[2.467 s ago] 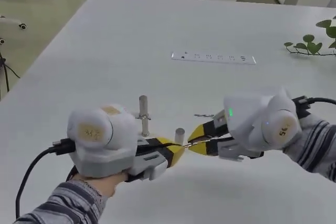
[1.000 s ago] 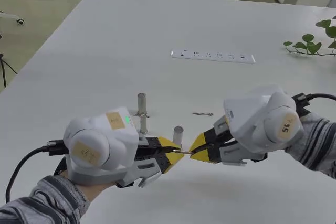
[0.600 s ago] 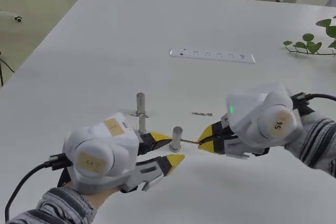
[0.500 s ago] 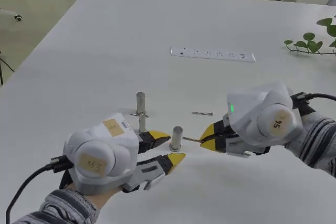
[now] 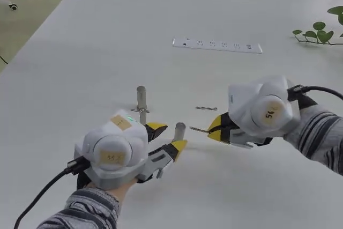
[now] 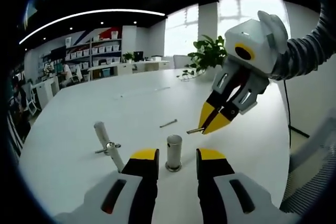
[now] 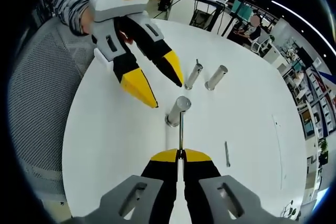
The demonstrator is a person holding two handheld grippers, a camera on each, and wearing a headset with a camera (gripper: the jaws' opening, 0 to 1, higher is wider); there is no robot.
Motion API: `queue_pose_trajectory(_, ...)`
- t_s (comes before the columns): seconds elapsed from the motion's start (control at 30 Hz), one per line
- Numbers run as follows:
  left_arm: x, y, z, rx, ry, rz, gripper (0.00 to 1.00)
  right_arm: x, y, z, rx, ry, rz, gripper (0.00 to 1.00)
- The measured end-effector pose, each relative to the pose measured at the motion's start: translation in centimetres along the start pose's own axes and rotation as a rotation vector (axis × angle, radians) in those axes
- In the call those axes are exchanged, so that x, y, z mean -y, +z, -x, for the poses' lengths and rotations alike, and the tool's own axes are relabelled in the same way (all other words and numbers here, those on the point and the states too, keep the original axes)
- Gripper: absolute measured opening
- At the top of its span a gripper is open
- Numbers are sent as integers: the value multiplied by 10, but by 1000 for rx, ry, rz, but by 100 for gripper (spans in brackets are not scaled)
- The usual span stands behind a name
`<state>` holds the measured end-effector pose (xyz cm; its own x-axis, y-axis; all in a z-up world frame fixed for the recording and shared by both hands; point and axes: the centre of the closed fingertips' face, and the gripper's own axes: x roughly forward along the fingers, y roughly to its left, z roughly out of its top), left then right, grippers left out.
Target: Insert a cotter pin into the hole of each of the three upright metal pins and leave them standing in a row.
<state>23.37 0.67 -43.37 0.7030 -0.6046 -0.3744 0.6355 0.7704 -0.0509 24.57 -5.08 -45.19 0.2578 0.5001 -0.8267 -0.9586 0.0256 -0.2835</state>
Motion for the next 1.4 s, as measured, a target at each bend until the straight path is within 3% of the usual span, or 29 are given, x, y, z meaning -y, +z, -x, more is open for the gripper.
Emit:
queue_pose_trajectory(0.67,-5,-22,-29,-64,42,54,20,0,-3,-15,-16,49,28,0)
queue_pose_trajectory(1.4,-7,-26,-36,-85,62,82,11,-1,4,-11,-17,62,47,0)
